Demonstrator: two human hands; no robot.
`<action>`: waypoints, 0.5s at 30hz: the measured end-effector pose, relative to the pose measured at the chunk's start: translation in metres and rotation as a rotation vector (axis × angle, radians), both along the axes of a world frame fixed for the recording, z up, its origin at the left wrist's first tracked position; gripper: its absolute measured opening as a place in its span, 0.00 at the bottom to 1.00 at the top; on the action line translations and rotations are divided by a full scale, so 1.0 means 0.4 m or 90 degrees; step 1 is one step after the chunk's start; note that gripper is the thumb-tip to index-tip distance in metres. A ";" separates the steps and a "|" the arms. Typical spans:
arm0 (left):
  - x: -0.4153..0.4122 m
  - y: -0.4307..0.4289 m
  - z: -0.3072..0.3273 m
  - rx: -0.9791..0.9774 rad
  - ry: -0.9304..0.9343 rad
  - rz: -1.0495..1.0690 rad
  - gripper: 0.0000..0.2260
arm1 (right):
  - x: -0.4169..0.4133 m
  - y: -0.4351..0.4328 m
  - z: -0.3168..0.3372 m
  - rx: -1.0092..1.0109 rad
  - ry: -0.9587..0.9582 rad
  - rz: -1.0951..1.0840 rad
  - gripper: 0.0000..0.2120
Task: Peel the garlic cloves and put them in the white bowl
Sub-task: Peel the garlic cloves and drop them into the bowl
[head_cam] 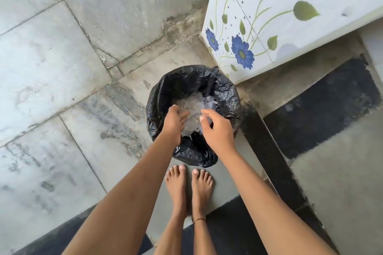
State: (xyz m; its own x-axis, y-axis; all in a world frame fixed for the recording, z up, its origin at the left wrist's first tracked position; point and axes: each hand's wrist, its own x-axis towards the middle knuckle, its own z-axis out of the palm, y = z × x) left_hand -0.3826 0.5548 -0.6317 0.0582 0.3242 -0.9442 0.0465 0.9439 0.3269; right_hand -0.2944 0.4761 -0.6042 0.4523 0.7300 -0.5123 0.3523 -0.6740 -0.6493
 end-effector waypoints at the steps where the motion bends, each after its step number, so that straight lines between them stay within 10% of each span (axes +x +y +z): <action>1: -0.002 0.000 -0.010 0.000 -0.013 0.022 0.23 | -0.011 0.006 0.004 0.013 0.021 -0.026 0.15; 7: 0.028 0.008 0.064 -0.028 -0.095 0.037 0.23 | -0.111 0.030 -0.013 0.086 0.355 -0.020 0.25; 11: -0.011 -0.009 0.074 -0.019 -0.133 0.079 0.23 | -0.070 0.033 -0.072 -0.104 0.212 0.081 0.30; 15: -0.028 -0.021 0.061 -0.048 -0.098 0.082 0.22 | -0.093 0.057 -0.009 0.108 0.242 -0.062 0.25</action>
State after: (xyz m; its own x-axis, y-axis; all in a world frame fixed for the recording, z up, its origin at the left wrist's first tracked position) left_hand -0.3939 0.5465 -0.6075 0.1668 0.2674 -0.9490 -0.1213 0.9608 0.2493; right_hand -0.3318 0.4989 -0.6078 0.3259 0.7811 -0.5326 0.0061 -0.5651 -0.8250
